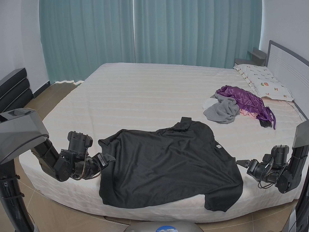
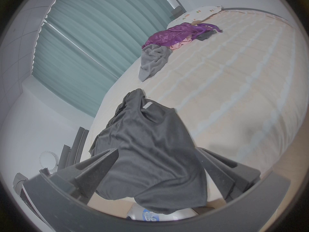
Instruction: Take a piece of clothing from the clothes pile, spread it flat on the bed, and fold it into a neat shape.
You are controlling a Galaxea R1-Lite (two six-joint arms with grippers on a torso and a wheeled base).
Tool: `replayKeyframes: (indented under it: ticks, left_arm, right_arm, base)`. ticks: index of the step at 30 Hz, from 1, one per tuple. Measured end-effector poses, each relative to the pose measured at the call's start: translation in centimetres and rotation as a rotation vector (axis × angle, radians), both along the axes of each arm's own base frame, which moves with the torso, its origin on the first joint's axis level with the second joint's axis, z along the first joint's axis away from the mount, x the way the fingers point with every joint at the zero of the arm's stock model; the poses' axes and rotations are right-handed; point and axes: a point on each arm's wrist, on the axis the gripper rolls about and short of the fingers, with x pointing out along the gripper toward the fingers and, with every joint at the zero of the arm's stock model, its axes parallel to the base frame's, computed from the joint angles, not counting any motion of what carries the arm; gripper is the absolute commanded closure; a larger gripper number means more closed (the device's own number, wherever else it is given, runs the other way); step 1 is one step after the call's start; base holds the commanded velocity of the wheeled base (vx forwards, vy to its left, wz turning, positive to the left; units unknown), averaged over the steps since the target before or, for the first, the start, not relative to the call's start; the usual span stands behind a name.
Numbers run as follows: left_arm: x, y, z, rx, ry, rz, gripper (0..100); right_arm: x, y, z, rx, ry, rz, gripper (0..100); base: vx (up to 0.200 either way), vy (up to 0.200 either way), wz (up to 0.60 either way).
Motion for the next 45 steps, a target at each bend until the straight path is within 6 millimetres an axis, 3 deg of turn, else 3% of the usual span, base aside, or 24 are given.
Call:
replayKeyframes:
  ticks: [6, 18, 24, 32, 45]
  left_arm:
    - [0.1, 0.1, -0.1, 0.002, 0.001, 0.003, 0]
    - [0.4, 0.3, -0.3, -0.004, -0.009, 0.01, 0]
    - [0.6, 1.1, -0.6, -0.003, 0.0, 0.037, 0]
    - [0.7, 1.2, -0.6, -0.001, -0.001, 0.043, 0]
    - [5.4, -0.8, 0.2, -0.011, -0.097, 0.024, 0]
  right_arm:
    - [0.1, 0.3, 0.2, 0.008, -0.008, 0.008, 0]
    - [0.4, 0.4, -0.7, 0.012, 0.016, 0.009, 0]
    - [0.4, 0.5, -0.9, 0.012, 0.025, 0.01, 0]
    - [0.4, 0.7, -1.2, 0.014, 0.036, 0.017, 0]
    - [0.7, 1.3, -1.2, 0.06, 0.022, 0.007, 0]
  base:
    - [0.2, 0.0, 0.0]
    - [0.0, 0.0, 0.0]
    - [0.0, 0.2, 0.0]
    - [0.0, 0.0, 0.0]
    - [0.0, 0.0, 0.0]
